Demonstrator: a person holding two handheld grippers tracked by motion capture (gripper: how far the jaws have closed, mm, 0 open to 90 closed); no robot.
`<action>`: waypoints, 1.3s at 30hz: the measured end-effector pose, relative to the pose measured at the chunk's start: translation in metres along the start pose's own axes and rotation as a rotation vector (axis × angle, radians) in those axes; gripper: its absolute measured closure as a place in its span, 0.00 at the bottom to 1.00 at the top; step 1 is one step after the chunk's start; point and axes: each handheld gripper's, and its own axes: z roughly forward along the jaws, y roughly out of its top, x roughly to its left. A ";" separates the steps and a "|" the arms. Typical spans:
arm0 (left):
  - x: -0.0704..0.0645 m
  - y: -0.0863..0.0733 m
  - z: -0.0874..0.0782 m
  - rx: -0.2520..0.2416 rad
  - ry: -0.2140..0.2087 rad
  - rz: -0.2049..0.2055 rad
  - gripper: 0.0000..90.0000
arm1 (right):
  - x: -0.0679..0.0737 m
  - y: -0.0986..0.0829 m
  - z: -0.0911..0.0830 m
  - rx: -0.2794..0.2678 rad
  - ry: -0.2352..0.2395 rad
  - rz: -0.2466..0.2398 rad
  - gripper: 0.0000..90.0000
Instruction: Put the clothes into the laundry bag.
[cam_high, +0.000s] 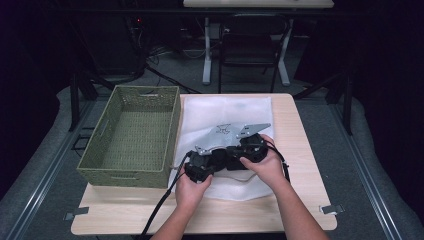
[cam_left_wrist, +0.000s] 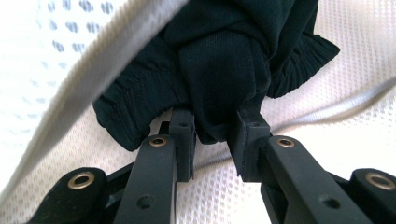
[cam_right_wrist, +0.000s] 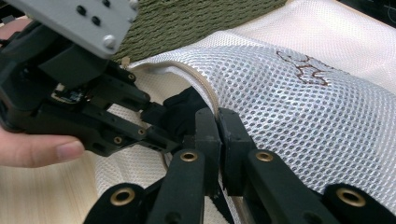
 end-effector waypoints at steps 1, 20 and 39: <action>0.000 0.002 0.000 0.002 -0.001 0.000 0.81 | 0.000 0.000 0.000 0.000 0.000 0.000 0.98; 0.002 0.017 0.004 -0.013 0.016 -0.051 0.81 | 0.002 -0.002 0.004 0.025 0.004 -0.008 0.98; -0.011 0.030 0.011 -0.019 -0.005 -0.041 0.81 | 0.005 -0.003 0.009 0.040 0.008 -0.023 0.98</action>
